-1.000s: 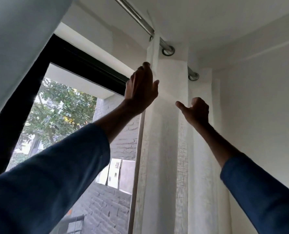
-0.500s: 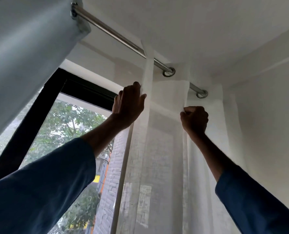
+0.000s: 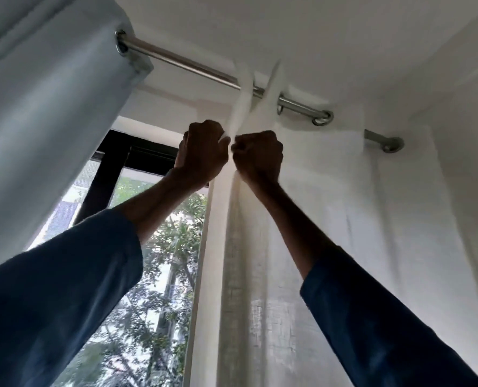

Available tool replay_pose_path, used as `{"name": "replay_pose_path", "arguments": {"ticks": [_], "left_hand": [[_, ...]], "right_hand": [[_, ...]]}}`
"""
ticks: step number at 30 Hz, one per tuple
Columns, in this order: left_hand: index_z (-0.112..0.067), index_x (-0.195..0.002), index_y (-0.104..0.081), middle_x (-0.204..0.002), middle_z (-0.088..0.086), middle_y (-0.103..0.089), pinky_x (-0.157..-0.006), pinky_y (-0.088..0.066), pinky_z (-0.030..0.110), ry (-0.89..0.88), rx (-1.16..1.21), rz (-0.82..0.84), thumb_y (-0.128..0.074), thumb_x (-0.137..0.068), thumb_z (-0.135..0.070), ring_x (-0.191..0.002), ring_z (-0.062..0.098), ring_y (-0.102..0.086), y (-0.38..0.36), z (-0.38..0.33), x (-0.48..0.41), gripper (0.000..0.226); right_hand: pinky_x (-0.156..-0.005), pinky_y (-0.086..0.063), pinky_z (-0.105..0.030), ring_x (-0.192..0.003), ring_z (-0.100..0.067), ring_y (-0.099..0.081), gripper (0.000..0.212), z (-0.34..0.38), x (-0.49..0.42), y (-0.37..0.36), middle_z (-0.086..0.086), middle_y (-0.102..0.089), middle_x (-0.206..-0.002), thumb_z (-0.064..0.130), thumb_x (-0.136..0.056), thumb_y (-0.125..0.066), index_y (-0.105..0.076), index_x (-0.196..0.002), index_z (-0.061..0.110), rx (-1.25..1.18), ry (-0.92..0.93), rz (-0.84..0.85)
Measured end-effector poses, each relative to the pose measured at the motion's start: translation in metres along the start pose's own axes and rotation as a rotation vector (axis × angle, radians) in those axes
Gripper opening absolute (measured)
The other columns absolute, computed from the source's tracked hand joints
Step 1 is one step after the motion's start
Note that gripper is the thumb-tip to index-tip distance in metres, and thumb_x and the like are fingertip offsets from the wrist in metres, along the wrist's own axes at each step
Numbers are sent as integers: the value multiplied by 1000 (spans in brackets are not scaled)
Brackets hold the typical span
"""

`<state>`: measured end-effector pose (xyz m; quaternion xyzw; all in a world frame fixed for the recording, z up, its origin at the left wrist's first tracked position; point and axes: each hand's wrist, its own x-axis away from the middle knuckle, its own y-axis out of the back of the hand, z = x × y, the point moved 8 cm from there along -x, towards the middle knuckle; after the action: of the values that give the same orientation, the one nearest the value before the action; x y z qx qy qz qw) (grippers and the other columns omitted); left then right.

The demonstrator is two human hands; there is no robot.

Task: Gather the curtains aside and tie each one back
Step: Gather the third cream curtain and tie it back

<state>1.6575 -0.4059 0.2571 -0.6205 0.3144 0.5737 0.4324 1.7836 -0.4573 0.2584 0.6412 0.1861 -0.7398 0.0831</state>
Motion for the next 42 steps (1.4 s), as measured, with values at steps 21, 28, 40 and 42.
{"name": "replay_pose_path", "arguments": {"ticks": [21,28,40,42], "left_hand": [[-7,-65,-60,-62,4,-62,-62,-54,38,-142,38,210,-71,-83,-23,-61,19,-61,-41,-37,56,26],[-8,-72,-67,-70,4,-69,-67,-58,37,-77,37,195,-73,-77,-22,-68,19,-67,-39,-37,63,16],[8,-81,-74,-76,23,-73,-63,-62,45,123,350,346,-61,-95,-11,-69,30,-74,-59,-38,78,26],[7,-83,-74,-78,22,-74,-64,-63,46,178,391,371,-60,-96,-10,-70,29,-75,-62,-34,81,26]], "right_hand": [[-71,-32,-11,-85,-7,-56,28,-68,59,50,9,-63,-94,13,-79,-72,-65,-105,10,109,-128,-53],[-70,-29,4,-76,-14,-56,30,-63,80,76,-4,-65,-99,-4,-81,-67,-65,-109,7,275,85,-128],[-76,-39,-13,-80,-19,-67,18,-48,103,69,-8,-71,-94,8,-87,-75,-74,-106,5,283,291,-66],[-76,-39,-13,-81,-18,-68,18,-49,106,69,-8,-72,-95,14,-90,-75,-74,-107,6,274,300,-54]]}}
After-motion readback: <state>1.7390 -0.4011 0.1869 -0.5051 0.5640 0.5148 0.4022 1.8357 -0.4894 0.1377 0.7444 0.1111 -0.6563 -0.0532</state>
